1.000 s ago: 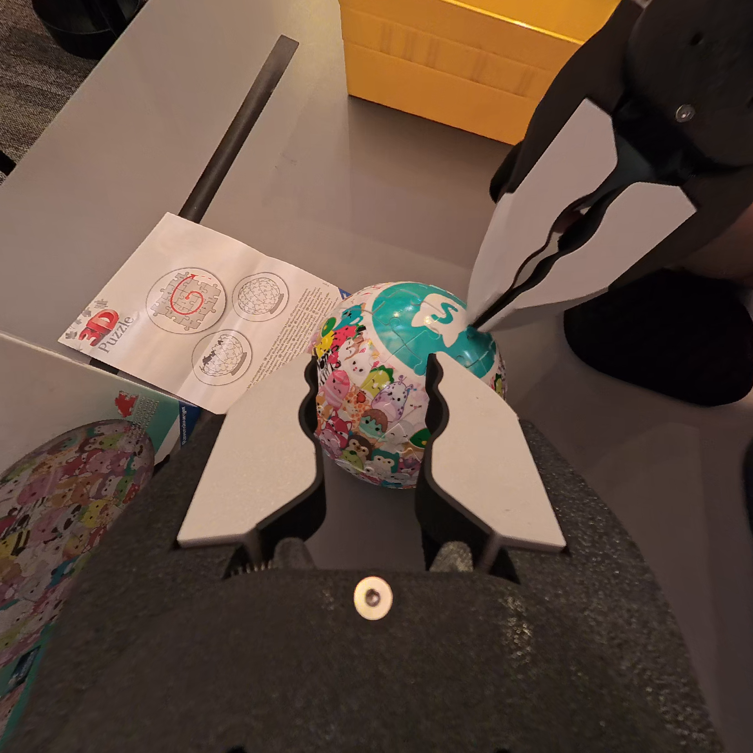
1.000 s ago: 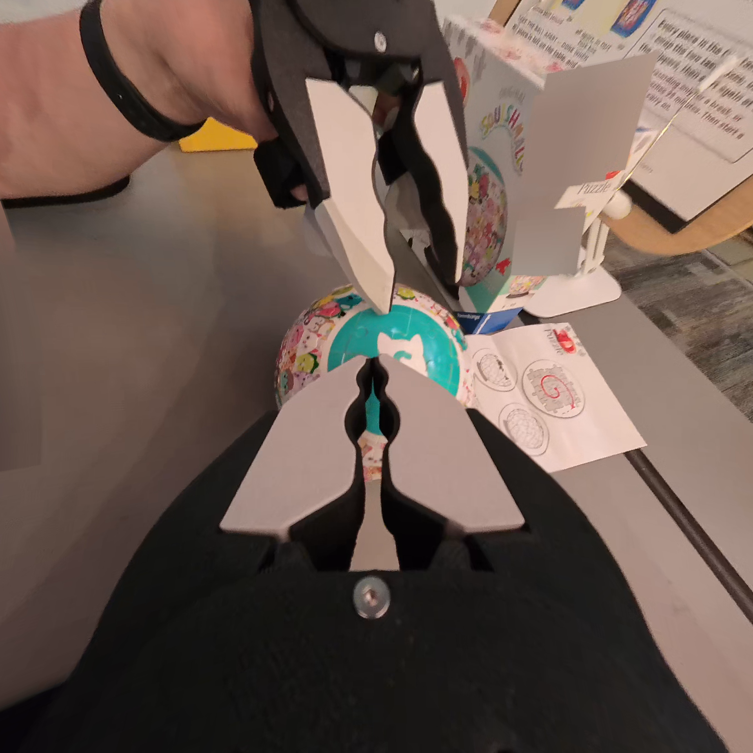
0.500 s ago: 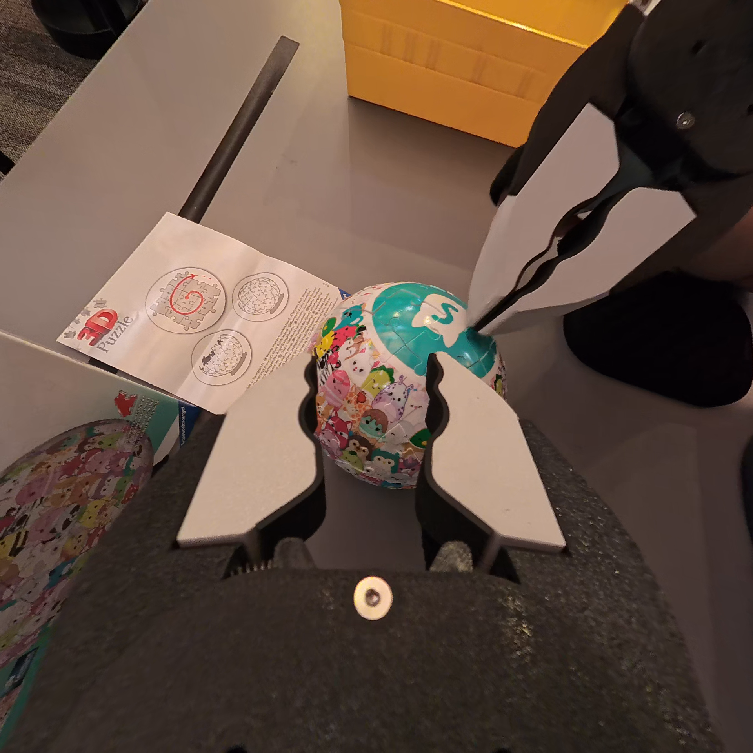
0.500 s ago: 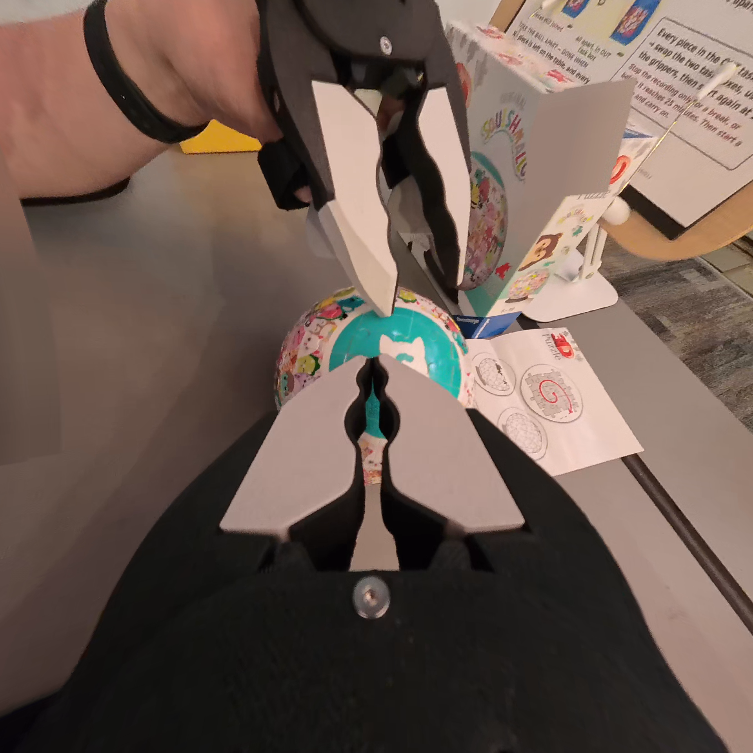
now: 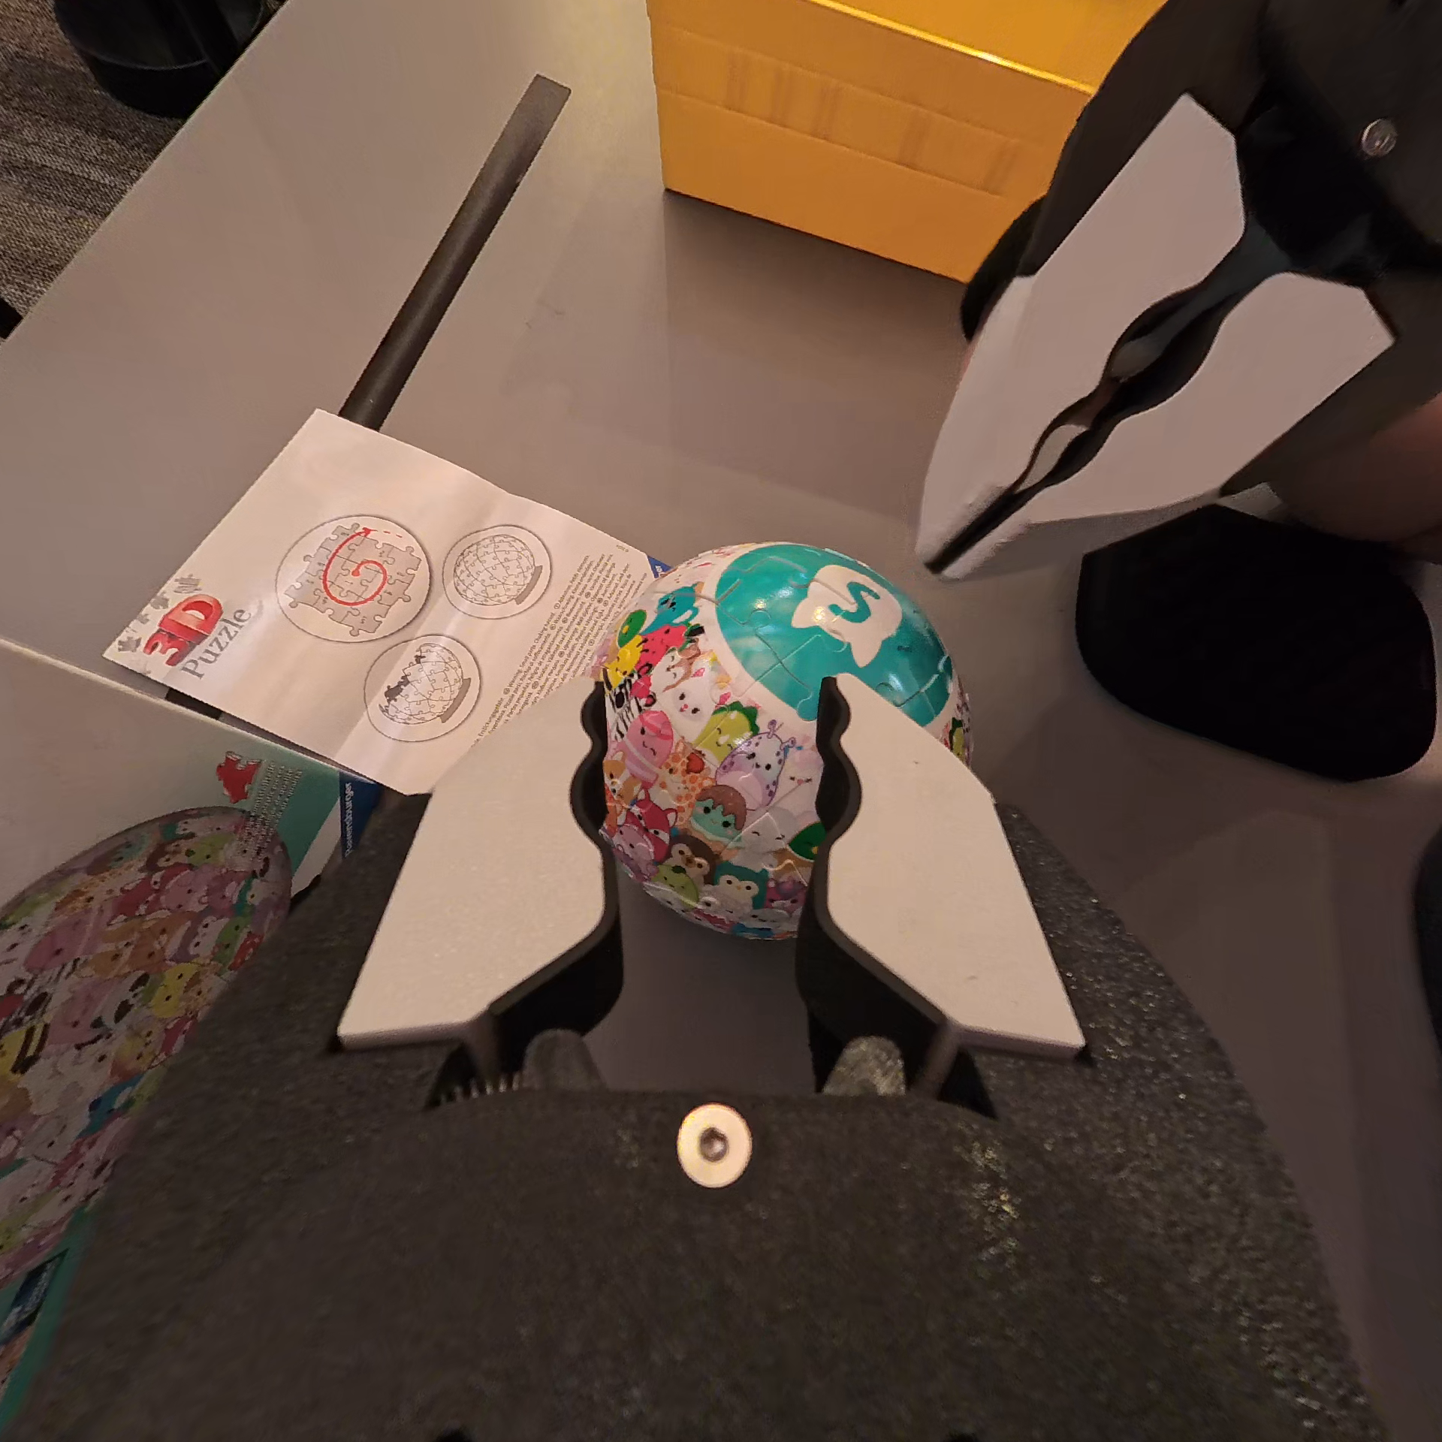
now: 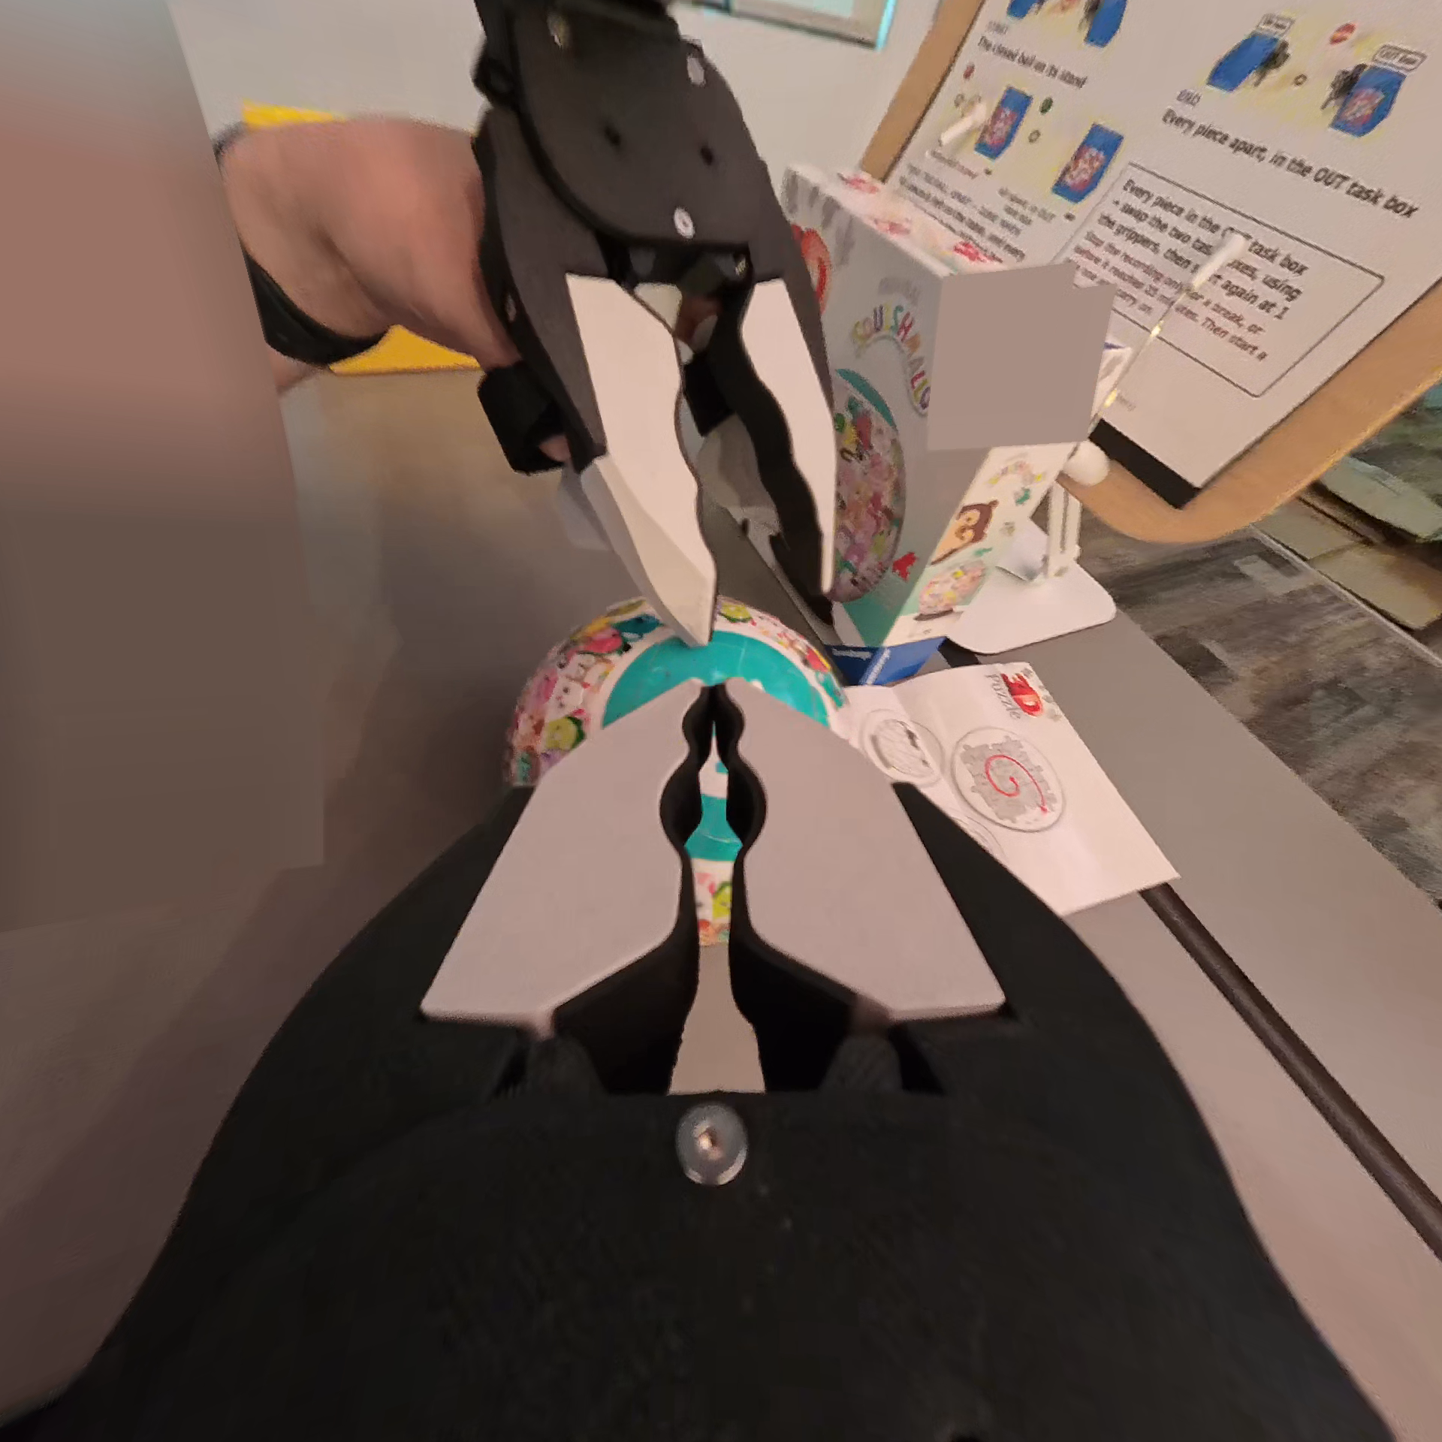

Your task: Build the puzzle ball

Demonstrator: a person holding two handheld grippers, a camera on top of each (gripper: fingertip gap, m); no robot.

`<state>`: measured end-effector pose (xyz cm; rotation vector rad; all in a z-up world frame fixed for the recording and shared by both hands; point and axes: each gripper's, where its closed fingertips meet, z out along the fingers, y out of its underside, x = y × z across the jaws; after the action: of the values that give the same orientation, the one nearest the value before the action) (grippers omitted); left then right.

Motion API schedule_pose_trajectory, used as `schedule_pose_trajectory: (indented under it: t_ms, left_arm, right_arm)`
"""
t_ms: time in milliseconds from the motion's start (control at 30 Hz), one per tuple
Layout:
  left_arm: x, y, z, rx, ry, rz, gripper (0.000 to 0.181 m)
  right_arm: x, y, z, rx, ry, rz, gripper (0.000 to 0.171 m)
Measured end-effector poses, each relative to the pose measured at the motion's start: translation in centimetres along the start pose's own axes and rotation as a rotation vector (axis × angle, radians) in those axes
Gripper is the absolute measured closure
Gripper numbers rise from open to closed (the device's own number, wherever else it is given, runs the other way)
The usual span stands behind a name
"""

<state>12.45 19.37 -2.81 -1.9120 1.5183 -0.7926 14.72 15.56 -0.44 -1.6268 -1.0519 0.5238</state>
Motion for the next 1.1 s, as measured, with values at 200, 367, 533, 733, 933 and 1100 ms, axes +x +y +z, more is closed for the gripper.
schedule_pose_trajectory:
  t_ms: [200, 367, 533, 733, 933, 1100]
  left_arm:
    - [-0.1, 0.0, -0.1, 0.002, -0.005, 0.0, 0.13]
    - [-0.1, 0.0, 0.0, 0.003, -0.002, 0.001, 0.13]
    - [0.0, -0.1, 0.1, 0.005, 0.002, 0.0, 0.13]
    - [0.0, -0.1, 0.1, 0.01, 0.009, -0.008, 0.13]
    - [0.1, -0.1, 0.1, 0.009, 0.015, -0.009, 0.131]
    - [0.1, -0.1, 0.2, 0.01, 0.018, -0.012, 0.13]
  right_arm:
    - [-0.9, 1.7, 1.1, -0.066, -0.042, -0.023, 0.17]
    - [-0.9, 1.9, 1.1, -0.082, -0.05, -0.013, 0.17]
    - [-0.7, 1.9, 1.1, -0.081, -0.043, -0.02, 0.17]
    - [0.8, 0.5, 1.0, -0.014, 0.01, 0.022, 0.17]
    - [0.6, 1.1, 1.9, -0.045, -0.033, 0.06, 0.17]
    - [0.5, 1.2, 2.1, -0.059, -0.041, 0.061, 0.17]
